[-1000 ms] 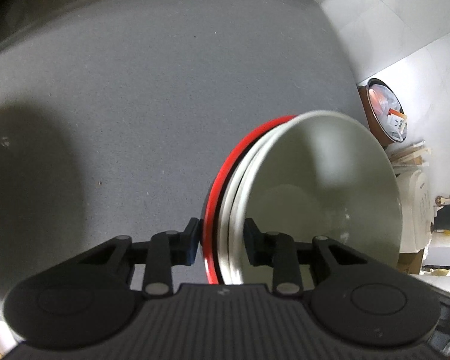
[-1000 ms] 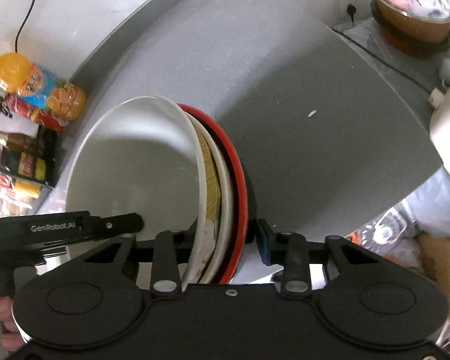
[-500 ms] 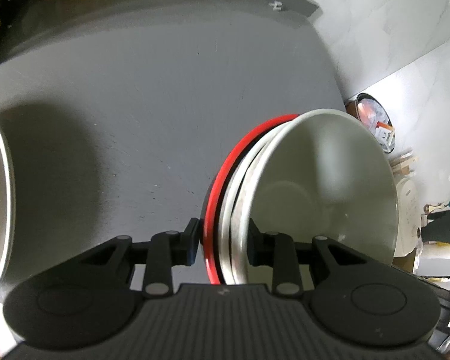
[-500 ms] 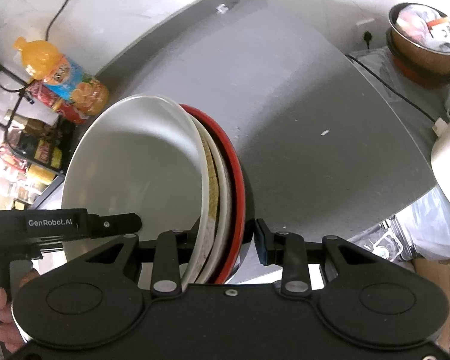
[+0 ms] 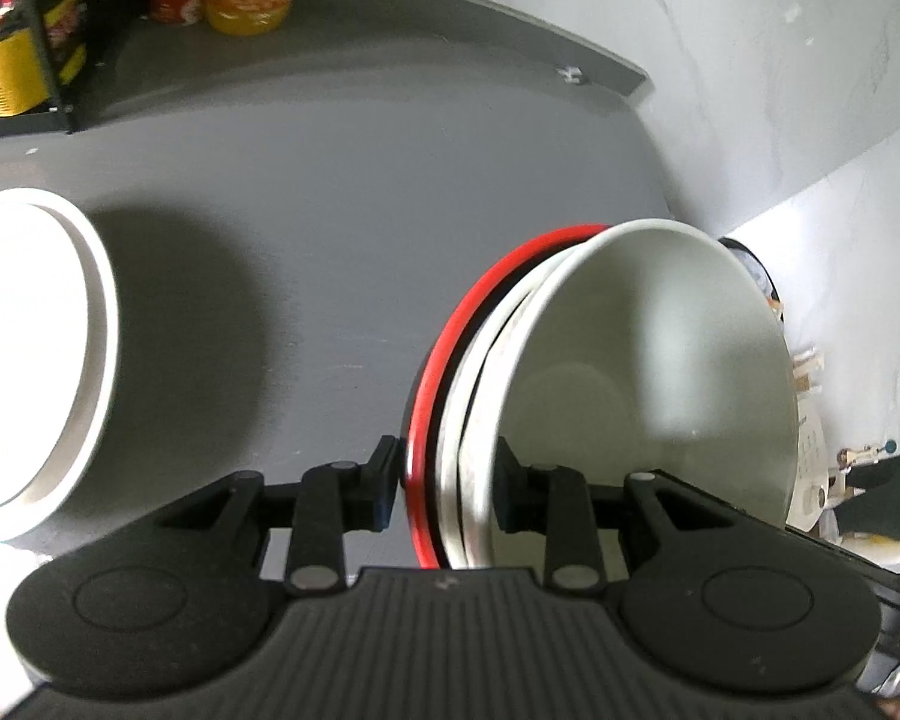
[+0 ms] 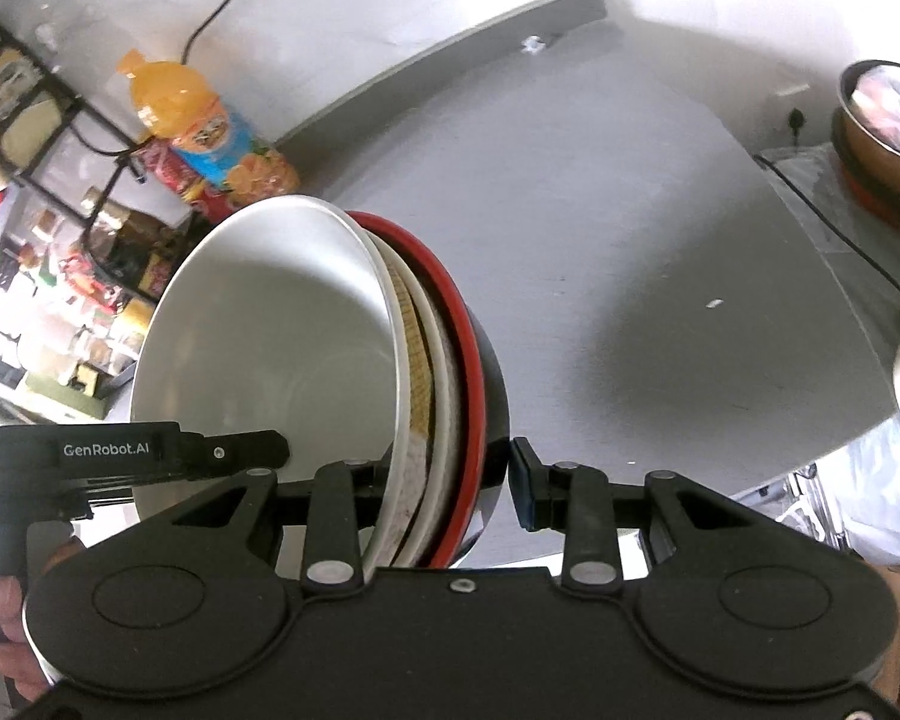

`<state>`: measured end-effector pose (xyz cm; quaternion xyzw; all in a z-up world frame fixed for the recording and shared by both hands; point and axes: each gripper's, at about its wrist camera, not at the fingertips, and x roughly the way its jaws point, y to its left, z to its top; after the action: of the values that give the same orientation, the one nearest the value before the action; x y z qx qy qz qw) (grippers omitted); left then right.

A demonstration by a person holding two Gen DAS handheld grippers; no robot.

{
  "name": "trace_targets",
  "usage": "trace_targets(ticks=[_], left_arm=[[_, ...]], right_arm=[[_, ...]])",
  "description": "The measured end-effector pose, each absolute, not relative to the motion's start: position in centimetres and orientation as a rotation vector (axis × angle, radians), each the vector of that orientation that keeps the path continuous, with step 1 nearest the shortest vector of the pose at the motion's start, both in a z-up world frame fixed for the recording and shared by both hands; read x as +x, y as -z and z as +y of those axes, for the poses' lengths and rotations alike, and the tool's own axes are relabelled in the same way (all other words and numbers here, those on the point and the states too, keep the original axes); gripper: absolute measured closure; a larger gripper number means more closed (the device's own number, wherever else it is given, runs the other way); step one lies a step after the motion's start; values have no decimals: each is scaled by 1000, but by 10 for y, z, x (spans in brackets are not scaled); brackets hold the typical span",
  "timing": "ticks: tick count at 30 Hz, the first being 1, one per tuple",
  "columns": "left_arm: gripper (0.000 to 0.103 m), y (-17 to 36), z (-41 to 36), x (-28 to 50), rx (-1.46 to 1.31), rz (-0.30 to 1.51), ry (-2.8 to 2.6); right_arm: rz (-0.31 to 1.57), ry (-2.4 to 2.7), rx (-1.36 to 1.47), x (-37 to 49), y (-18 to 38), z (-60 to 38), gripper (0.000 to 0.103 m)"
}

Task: Organize plates and bowls
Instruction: 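Lift the bowl stack with both tools and carry it over the plate stack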

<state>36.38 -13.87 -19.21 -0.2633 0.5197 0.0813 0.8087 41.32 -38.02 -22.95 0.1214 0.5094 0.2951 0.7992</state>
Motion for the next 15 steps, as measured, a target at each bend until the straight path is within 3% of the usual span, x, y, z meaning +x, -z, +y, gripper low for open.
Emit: trace_targets(ticks=[15], left_arm=[[73, 172, -80, 314, -661, 1050, -232]], right_arm=[[1068, -740, 210, 397, 203, -321, 71]])
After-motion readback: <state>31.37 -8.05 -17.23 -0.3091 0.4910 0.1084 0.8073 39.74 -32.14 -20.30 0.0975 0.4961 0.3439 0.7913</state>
